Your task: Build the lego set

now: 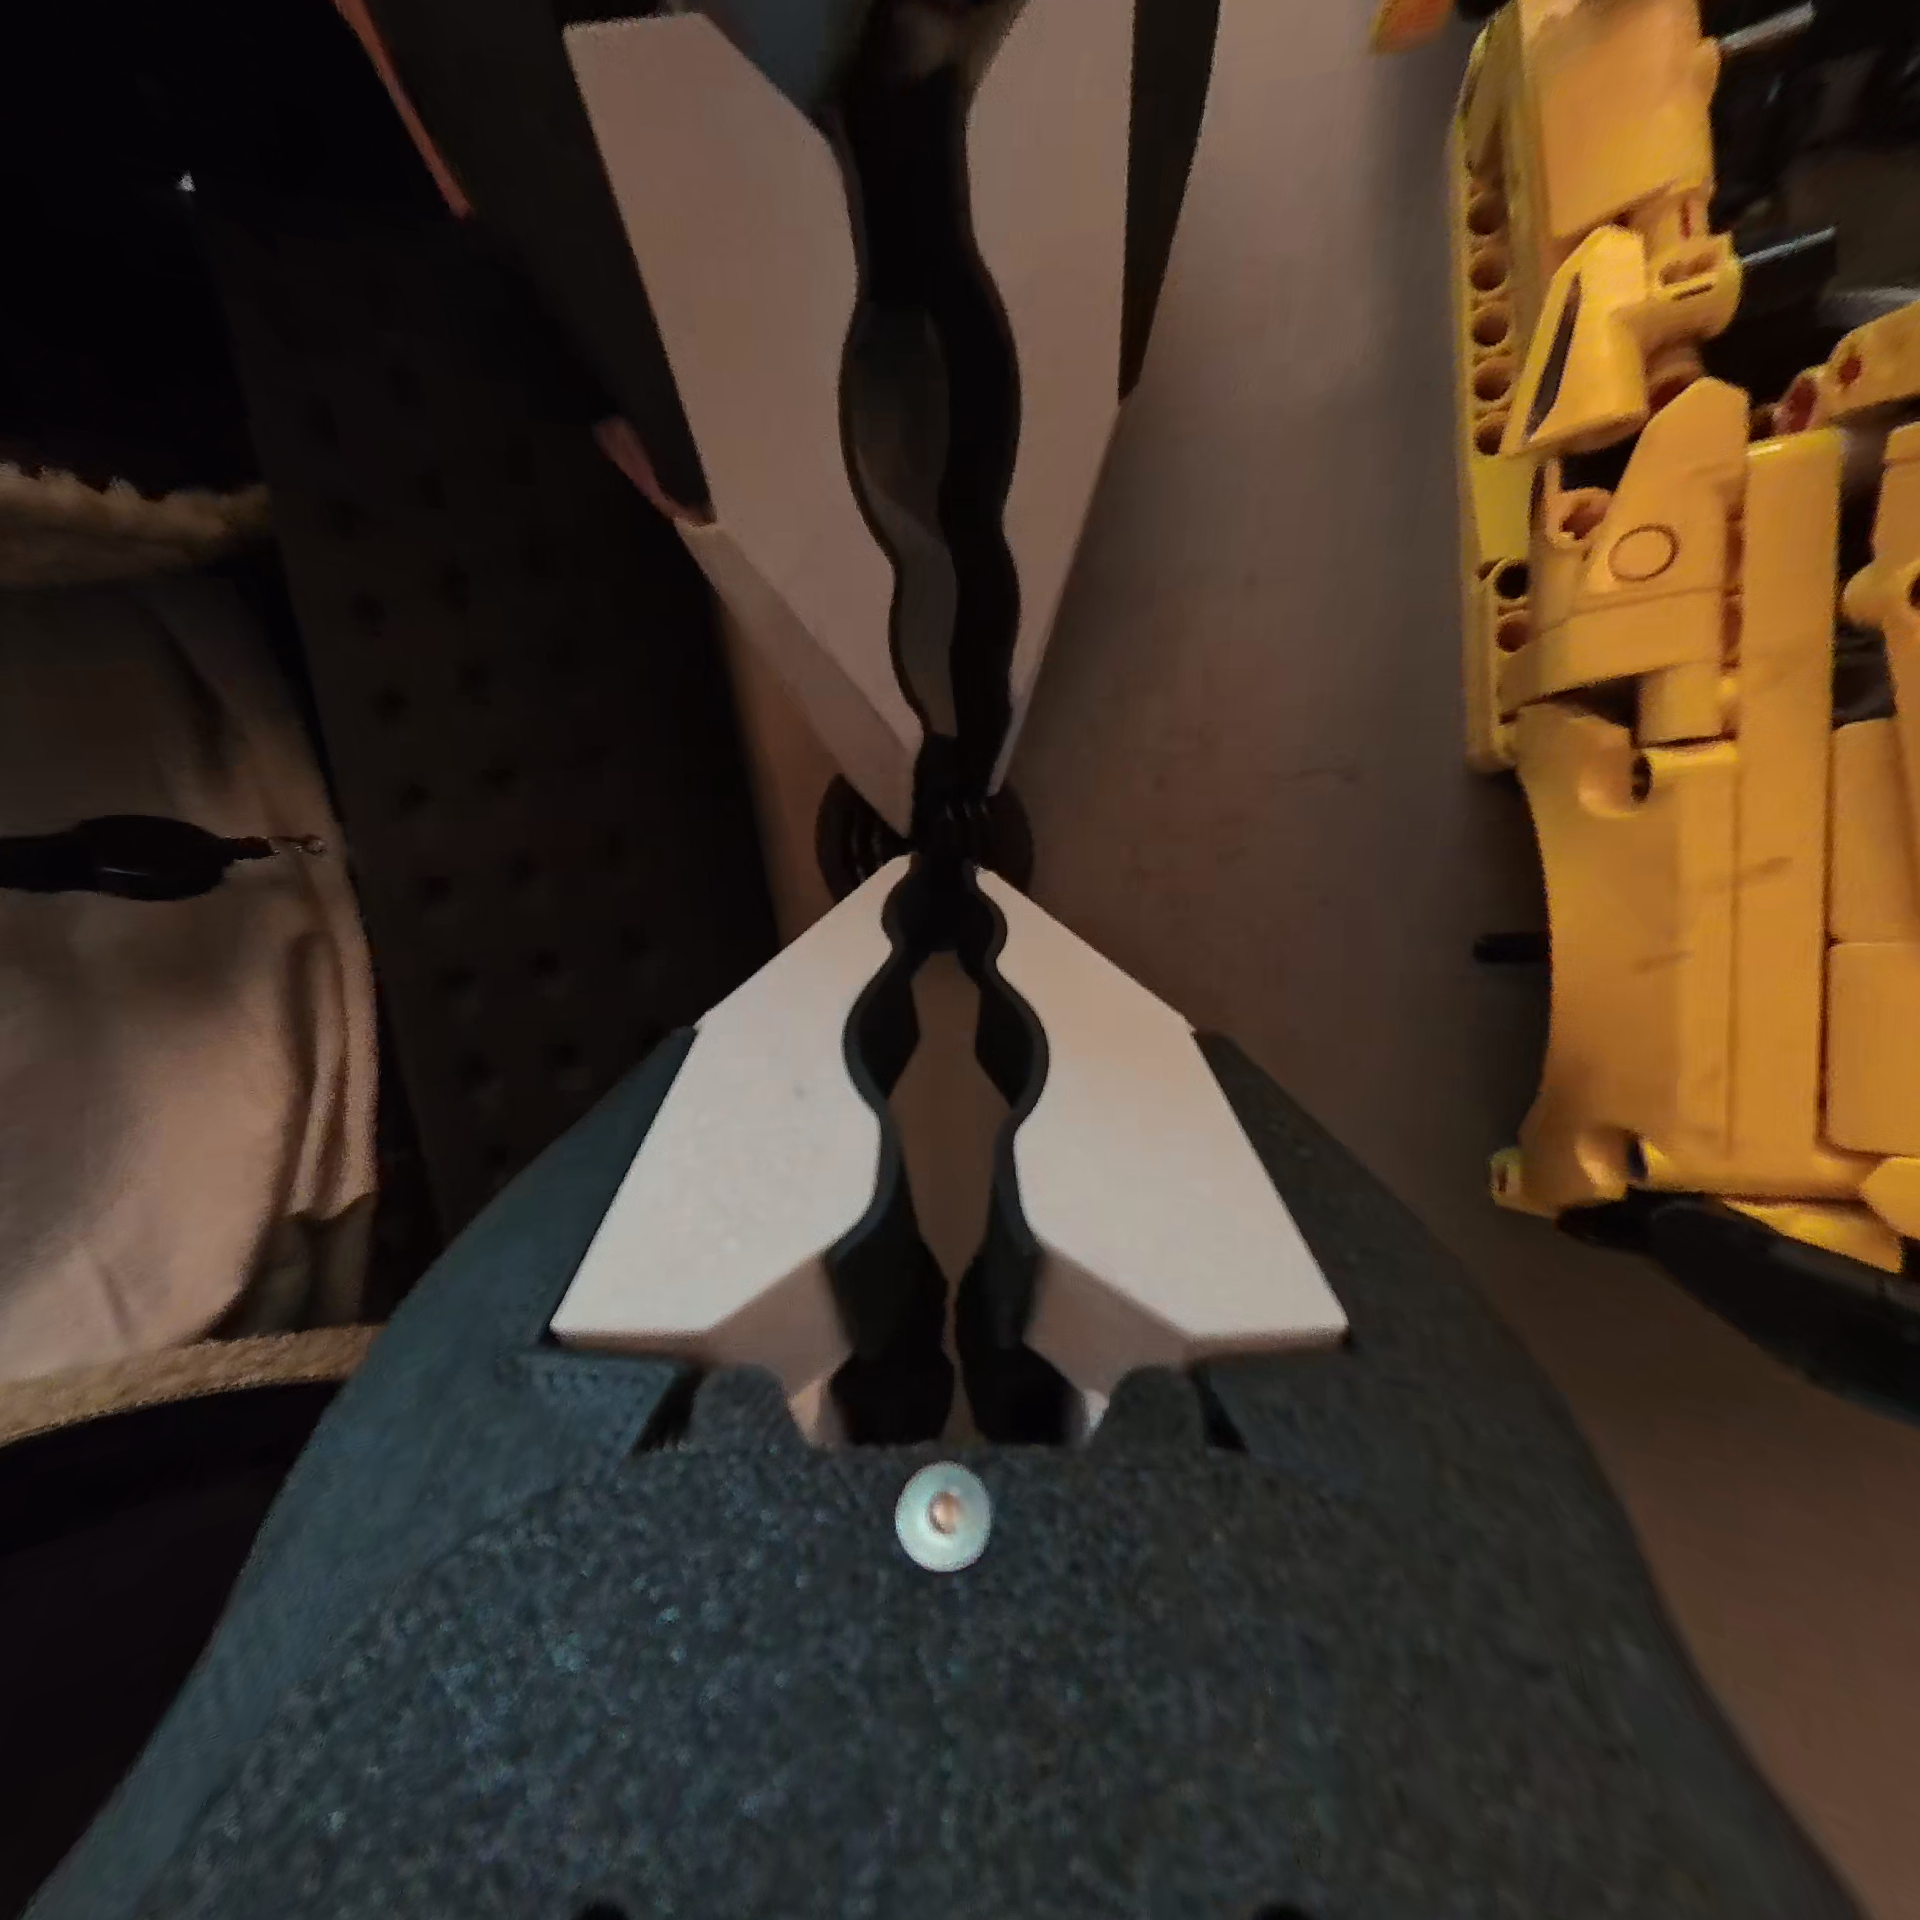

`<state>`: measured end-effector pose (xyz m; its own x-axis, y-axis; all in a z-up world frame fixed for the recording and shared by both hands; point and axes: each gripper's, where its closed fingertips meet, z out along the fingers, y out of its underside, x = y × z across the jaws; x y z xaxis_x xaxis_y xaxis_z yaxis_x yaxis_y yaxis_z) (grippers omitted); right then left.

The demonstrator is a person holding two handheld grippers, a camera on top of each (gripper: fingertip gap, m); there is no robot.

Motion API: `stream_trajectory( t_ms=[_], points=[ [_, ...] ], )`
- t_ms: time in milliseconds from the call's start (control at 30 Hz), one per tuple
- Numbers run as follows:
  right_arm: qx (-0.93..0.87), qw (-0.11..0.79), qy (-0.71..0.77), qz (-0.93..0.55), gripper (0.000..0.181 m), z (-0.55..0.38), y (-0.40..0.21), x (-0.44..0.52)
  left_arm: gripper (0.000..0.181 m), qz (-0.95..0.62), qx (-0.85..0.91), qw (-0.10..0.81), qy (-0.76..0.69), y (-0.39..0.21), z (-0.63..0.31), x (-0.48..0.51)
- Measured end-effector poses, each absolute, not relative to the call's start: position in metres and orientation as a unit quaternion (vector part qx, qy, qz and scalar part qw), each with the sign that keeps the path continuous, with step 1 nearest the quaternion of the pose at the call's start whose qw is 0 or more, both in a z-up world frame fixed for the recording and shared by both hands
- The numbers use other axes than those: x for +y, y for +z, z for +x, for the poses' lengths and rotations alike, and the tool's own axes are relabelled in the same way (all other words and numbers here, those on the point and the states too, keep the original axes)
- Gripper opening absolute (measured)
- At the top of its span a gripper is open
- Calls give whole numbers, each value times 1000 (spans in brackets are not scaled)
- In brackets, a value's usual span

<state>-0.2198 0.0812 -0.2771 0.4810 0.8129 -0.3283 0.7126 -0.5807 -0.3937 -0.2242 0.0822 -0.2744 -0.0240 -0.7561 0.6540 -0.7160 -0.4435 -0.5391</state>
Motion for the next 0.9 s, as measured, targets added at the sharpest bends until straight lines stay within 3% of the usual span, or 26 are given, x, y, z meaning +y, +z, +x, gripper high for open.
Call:
stream_trajectory(
  t_ms=[167, 333, 400, 433, 500, 633, 700, 767, 900],
  points=[
    [-424, 80, 266, -862, 4, -220, -278, 81, 13, -698, 528, 12, -483, -275, -224, 82],
    [-449, 196, 269, -829, 6, -221, -273, 81, 13, -674, 564, 58, -473, -273, -225, 82],
    [-425, 217, 298, -827, 17, -222, -272, 78, 13, -678, 575, 81, -451, -273, -226, 81],
    [-403, 217, 307, -834, 39, -220, -275, 79, 13, -664, 597, 102, -438, -273, -227, 79],
    [-383, 203, 306, -848, 48, -214, -285, 77, 13, -658, 610, 126, -424, -272, -232, 77],
    [-365, 183, 376, -832, 46, -234, -278, 68, 13, -628, 626, 168, -431, -270, -237, 72],
    [-377, 155, 361, -839, 31, -237, -285, 65, 14, -596, 656, 195, -419, -269, -239, 67],
    [-377, 145, 360, -841, 30, -238, -285, 65, 14, -582, 675, 213, -401, -269, -240, 66],
    [-425, 201, 308, -827, 29, -239, -283, 67, 14, -576, 661, 225, -425, -264, -241, 65]
  ],
)
